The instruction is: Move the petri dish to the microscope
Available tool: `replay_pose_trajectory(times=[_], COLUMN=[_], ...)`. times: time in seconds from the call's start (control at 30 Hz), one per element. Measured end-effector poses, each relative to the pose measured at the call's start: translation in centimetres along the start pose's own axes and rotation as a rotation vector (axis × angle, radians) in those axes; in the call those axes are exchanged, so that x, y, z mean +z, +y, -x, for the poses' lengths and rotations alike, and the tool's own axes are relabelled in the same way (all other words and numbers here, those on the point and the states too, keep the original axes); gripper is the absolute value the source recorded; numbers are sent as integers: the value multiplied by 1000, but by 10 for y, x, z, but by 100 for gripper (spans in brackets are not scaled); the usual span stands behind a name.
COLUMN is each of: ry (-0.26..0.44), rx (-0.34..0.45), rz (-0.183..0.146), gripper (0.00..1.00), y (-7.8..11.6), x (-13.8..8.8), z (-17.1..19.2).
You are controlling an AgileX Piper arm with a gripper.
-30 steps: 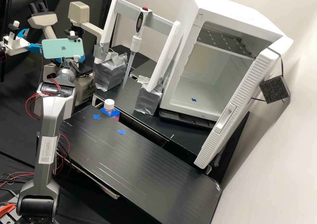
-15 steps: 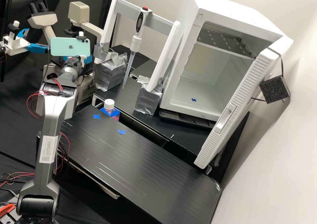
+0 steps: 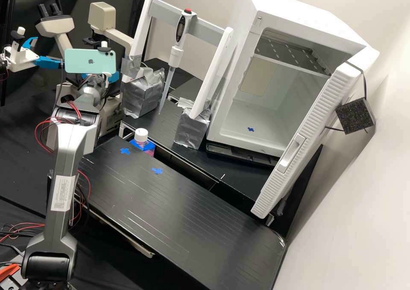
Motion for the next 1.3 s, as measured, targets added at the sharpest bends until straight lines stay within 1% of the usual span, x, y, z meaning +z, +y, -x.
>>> replay_pose_trajectory(times=[0.3,0.33,0.4,0.47,0.5,0.8,0.93,0.97,1.13,1.2,1.3], ry=[5,5,5,7,7,11,11,11,12,10,13], rx=[0,0,0,1,1,-16,-17,-17,-23,-29,-40], rz=[15,10,19,15,18,24,36,32,35,25,1], gripper=[0,0,0,0,100,100,100,100,100,100,100], y=[0,0,0,0,0,-1,-2,-2,-3,-4,-5], x=[0,0,-1,-1,-1,-1,-2,-2,-2,-1,-2], z=[0,0,0,0,0,0,0,0,0,1,7])
